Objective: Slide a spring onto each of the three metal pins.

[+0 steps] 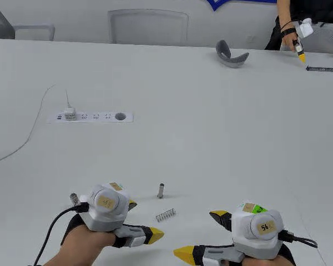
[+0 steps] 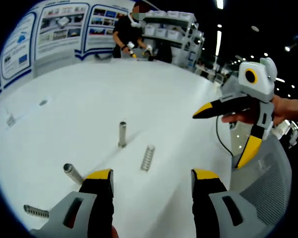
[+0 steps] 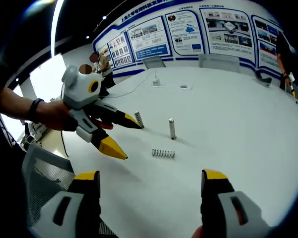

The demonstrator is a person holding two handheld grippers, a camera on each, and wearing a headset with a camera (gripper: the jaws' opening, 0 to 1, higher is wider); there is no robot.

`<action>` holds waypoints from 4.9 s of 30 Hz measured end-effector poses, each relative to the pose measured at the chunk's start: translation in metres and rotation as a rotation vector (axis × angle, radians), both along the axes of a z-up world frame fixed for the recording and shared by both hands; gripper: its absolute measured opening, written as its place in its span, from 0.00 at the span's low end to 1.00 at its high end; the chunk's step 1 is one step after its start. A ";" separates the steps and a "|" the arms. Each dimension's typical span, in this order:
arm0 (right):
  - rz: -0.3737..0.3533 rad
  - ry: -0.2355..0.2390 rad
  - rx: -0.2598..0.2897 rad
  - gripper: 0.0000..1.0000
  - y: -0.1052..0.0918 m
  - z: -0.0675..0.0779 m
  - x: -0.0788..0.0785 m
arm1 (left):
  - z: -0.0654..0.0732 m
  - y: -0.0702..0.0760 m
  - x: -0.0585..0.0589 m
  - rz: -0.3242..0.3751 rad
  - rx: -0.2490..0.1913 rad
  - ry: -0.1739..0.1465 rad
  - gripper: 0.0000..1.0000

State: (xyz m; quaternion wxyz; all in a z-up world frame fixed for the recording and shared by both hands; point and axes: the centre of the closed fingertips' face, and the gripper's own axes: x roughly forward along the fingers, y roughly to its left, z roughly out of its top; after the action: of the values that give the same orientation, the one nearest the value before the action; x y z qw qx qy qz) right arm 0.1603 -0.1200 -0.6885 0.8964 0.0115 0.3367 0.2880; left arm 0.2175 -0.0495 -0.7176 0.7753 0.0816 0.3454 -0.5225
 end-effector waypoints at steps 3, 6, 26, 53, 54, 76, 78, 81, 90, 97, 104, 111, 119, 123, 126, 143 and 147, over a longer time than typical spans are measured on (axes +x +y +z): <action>-0.006 -0.003 0.001 0.85 -0.003 0.001 -0.001 | -0.002 -0.003 0.000 -0.004 0.005 0.004 0.62; -0.014 -0.003 0.006 0.85 -0.004 0.003 -0.002 | -0.006 -0.006 -0.001 -0.011 0.006 0.010 0.59; -0.027 -0.003 0.016 0.85 -0.004 0.008 -0.003 | -0.030 -0.028 0.008 -0.029 0.040 0.024 0.42; -0.037 0.018 0.022 0.83 -0.007 0.000 -0.013 | -0.050 -0.033 0.019 -0.059 0.146 -0.087 0.12; -0.038 0.018 0.022 0.83 -0.007 0.000 -0.014 | -0.050 -0.033 0.019 -0.056 0.147 -0.085 0.11; -0.025 0.031 0.038 0.82 0.005 -0.005 -0.017 | -0.044 0.039 0.005 0.096 0.146 -0.018 0.11; -0.020 0.032 0.036 0.82 0.007 -0.005 -0.017 | -0.043 0.043 0.005 0.114 0.136 -0.007 0.11; -0.017 0.031 0.039 0.81 0.008 -0.005 -0.017 | -0.040 0.045 0.003 0.136 0.125 0.027 0.10; -0.002 0.032 0.046 0.81 0.012 -0.003 -0.018 | -0.027 0.051 -0.003 0.144 0.092 0.029 0.10; 0.004 0.042 0.054 0.81 0.015 -0.004 -0.020 | -0.019 0.058 -0.009 0.134 0.082 0.020 0.10; 0.024 0.049 0.056 0.80 0.021 -0.005 -0.021 | -0.012 0.067 -0.022 0.121 0.082 0.016 0.10; 0.046 0.055 0.069 0.80 0.028 -0.005 -0.021 | -0.011 0.073 -0.040 0.107 0.076 0.028 0.10; 0.066 0.075 0.111 0.78 0.040 -0.005 -0.022 | 0.003 0.069 -0.058 0.061 0.057 0.018 0.10; 0.085 0.080 0.141 0.75 0.048 -0.003 -0.022 | 0.009 0.064 -0.066 0.028 0.048 0.013 0.10; 0.084 0.086 0.204 0.71 0.055 0.000 -0.021 | 0.012 0.060 -0.070 0.001 0.043 0.004 0.10; 0.078 0.116 0.434 0.51 0.075 0.020 -0.003 | 0.050 0.023 -0.064 -0.101 -0.020 -0.071 0.10; 0.072 0.132 0.493 0.43 0.081 0.027 0.000 | 0.052 0.021 -0.062 -0.118 -0.016 -0.088 0.10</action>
State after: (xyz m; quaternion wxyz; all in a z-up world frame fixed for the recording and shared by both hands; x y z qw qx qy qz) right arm 0.1602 -0.0390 -0.6617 0.8319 0.2365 0.3142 0.3916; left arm 0.1551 -0.0280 -0.6653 0.7582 0.1187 0.3015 -0.5659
